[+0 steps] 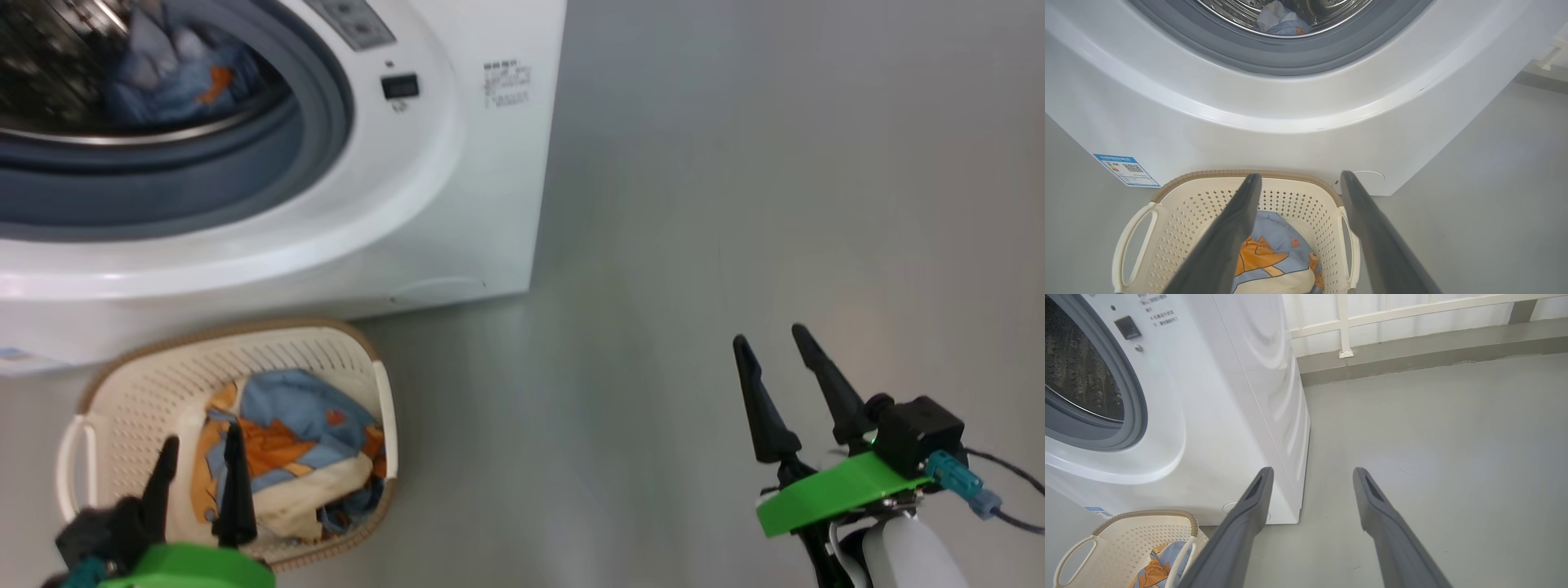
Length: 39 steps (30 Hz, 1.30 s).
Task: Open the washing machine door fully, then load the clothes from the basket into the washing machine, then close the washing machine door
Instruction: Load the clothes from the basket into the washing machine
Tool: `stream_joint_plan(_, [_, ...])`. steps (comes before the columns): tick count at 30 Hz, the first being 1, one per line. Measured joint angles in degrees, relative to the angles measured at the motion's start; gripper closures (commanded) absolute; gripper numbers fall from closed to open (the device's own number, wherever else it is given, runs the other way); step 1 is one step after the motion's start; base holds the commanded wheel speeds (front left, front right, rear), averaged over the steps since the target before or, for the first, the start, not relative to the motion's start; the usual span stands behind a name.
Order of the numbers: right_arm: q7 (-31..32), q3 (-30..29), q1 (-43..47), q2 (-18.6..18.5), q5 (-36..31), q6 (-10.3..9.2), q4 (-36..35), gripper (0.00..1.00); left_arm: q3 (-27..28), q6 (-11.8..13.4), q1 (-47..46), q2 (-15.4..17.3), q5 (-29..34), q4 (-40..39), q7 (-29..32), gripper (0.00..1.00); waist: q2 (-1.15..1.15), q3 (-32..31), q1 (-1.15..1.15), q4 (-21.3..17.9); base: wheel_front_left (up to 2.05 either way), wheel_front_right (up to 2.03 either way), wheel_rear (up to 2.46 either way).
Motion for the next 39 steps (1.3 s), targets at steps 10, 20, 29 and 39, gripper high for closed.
stream_joint_plan(10, [0.0,0.1,-3.8,0.0,0.0,0.0,-1.5,0.0,1.8,-0.9,-10.6,0.2,1.8,10.3,0.0,0.0,0.0,9.4,0.01,-1.2,0.0,0.0,0.0])
stream_joint_plan(20, [0.0,0.8,-7.3,0.0,0.7,0.0,-2.5,0.0,-0.1,-0.9,-19.8,5.3,-0.4,23.6,0.0,0.0,0.0,18.2,0.01,-2.8,0.0,0.0,0.0])
stream_joint_plan(29, [0.0,2.0,-8.6,0.0,3.7,0.0,-3.0,0.0,-2.1,-0.9,-28.8,10.5,-1.3,37.3,0.0,0.0,0.0,24.0,0.0,-4.9,0.0,0.0,0.0])
stream_joint_plan(39, [0.0,3.1,-9.8,0.0,6.3,0.0,-3.9,0.0,-4.6,-0.9,-35.2,15.3,-4.5,43.3,1.9,0.0,0.0,29.8,0.0,-7.4,0.0,0.0,0.0])
